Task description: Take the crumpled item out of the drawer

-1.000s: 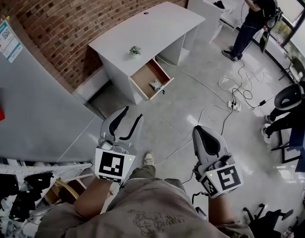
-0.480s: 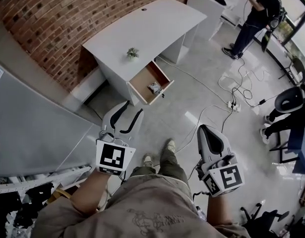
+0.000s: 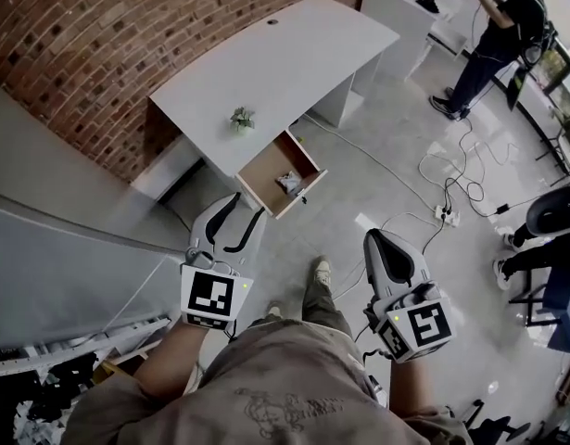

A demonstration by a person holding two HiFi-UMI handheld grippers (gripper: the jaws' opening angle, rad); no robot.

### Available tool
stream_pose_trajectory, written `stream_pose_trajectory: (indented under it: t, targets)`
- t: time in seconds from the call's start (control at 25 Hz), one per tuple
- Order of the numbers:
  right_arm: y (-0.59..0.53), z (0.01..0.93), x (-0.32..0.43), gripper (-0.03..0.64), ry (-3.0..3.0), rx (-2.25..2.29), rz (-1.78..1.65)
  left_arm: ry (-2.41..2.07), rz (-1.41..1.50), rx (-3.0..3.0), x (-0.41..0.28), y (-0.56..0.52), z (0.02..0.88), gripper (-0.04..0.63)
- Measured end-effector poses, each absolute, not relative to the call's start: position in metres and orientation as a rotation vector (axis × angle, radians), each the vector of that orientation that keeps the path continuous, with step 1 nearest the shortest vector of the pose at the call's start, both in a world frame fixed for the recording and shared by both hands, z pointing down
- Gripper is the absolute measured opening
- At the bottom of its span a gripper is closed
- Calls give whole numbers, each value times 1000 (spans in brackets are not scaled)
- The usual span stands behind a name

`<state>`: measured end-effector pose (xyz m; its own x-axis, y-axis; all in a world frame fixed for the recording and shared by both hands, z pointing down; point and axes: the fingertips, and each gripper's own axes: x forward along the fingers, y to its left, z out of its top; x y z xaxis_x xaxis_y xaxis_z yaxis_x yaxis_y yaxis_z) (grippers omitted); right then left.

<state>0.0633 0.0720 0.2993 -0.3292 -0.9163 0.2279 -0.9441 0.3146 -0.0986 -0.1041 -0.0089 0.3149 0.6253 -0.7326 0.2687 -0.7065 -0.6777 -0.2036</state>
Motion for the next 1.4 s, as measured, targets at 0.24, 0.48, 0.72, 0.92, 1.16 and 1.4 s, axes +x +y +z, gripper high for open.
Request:
stream_pose_trajectory:
  t: [0.24,0.48,0.72,0.92,1.16,1.4]
  targets:
    - [-1,296,102,28,-2507,1615,317,1320,-536,-2753,-64,-65,316,152]
    - [-64,294,145,28,-2539,1517,321,1445,-570,-2718,-33,-111,317,152]
    - [-103,299,170,28,-2601,1443,329,1527,-594,-2681,-17,-139,323,152]
    - [-122,305,183,28,-2608,1425,344,1504,-572,-2678,-1,-148,316,152]
    - [-136,301,182,28,-2642,1430,337,1509,-567,-2663,-2,-155,313,152]
    - [-142,303,163,28,-2621,1435,331,1465,-552,-2693,-14,-161,314,152]
